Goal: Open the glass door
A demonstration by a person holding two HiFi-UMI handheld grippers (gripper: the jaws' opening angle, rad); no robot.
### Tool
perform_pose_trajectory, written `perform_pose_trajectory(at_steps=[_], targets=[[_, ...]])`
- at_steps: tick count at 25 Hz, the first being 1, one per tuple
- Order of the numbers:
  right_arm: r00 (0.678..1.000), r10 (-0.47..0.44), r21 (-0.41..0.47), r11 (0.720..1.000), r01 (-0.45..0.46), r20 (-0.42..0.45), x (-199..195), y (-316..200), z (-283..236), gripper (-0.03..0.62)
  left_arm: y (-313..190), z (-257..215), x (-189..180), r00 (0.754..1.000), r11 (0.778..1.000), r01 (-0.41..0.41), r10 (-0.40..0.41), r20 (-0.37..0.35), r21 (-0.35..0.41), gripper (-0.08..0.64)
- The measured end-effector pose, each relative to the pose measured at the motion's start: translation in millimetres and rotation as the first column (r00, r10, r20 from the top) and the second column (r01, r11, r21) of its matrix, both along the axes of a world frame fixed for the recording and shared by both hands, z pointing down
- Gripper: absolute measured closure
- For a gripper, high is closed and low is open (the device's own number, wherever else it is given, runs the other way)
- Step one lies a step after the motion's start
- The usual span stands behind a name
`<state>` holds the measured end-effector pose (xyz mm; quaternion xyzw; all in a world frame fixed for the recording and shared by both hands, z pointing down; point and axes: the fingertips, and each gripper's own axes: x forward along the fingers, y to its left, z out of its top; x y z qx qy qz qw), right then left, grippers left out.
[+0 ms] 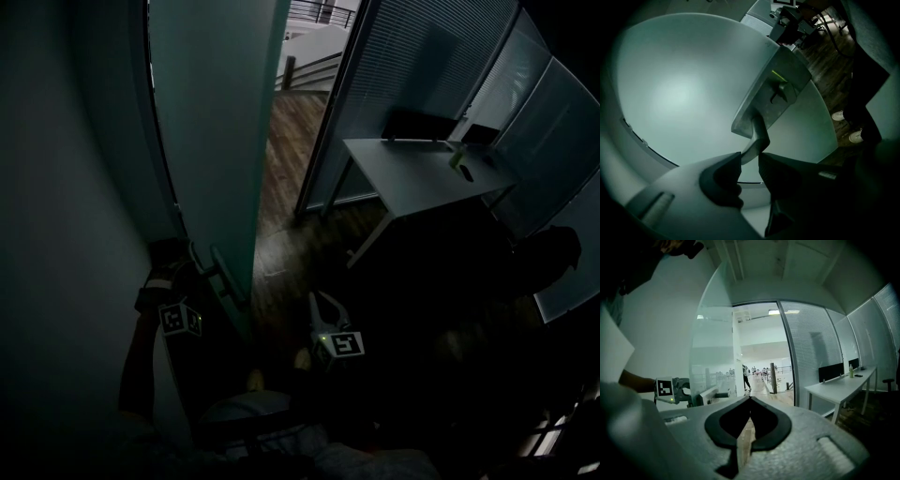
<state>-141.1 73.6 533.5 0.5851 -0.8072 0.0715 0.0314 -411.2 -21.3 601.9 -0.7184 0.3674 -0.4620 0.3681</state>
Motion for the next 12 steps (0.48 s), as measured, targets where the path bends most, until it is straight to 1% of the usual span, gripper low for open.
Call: perform_pose_trajectory(at_steps=[12], targets=[[1.000,-0.020,-0.010,1.000,0.020,-0.003,-9.4,0.2,3.0,0.589,4.4,-1.8,-10.4,0.999,1.000,0.021,-0.022,-0.043,-0.016,0.440]])
